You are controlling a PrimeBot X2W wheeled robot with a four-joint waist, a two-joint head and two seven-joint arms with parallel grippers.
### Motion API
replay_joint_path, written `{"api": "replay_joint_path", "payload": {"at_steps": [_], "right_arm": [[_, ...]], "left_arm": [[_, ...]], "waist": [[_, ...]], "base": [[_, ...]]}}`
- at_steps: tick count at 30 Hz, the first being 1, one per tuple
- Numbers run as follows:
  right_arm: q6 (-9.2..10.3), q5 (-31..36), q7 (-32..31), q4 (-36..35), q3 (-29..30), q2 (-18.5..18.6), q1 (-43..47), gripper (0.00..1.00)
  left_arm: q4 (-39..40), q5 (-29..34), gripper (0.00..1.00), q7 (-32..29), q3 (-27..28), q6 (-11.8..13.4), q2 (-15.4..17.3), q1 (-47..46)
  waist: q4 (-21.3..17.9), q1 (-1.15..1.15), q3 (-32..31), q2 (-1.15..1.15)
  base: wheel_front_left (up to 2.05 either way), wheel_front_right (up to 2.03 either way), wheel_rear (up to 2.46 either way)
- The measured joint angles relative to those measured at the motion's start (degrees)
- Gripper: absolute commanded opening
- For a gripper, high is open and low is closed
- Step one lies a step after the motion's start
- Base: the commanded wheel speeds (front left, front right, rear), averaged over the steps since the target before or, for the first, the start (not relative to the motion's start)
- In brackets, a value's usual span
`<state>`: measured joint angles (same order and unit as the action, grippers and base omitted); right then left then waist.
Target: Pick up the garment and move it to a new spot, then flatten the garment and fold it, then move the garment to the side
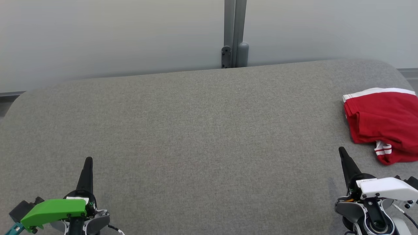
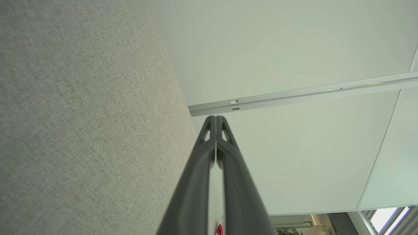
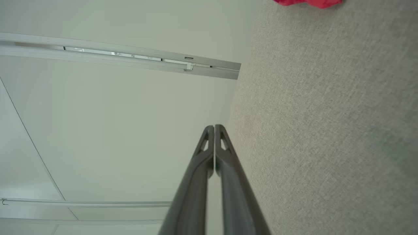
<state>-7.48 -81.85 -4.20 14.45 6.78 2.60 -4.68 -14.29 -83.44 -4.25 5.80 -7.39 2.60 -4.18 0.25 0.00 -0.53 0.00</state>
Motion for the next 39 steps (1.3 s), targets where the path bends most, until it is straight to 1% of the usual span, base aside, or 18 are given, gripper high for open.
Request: {"api": "replay_joint_path", "payload": {"at_steps": [23,39], "right_arm": [[0.0,-10.35,-2.35,-0.29,-0.22,0.12,-1.42,0.0],[0.0,-10.35,-2.35,-0.29,-0.22,0.12,-1.43,0.0]], "left_arm": [[0.14,-8.92,0.0,-2.25,0.68,0.0,0.05,-1.7],[0.16,-8.98,0.0,-2.29,0.68,0.0,0.07,-1.73]], "waist": [[-0.25,0.0,0.71,0.0],[-0.25,0.0,0.71,0.0]], "base": [[0.0,0.0,0.0],[0.0,0.0,0.0]]}}
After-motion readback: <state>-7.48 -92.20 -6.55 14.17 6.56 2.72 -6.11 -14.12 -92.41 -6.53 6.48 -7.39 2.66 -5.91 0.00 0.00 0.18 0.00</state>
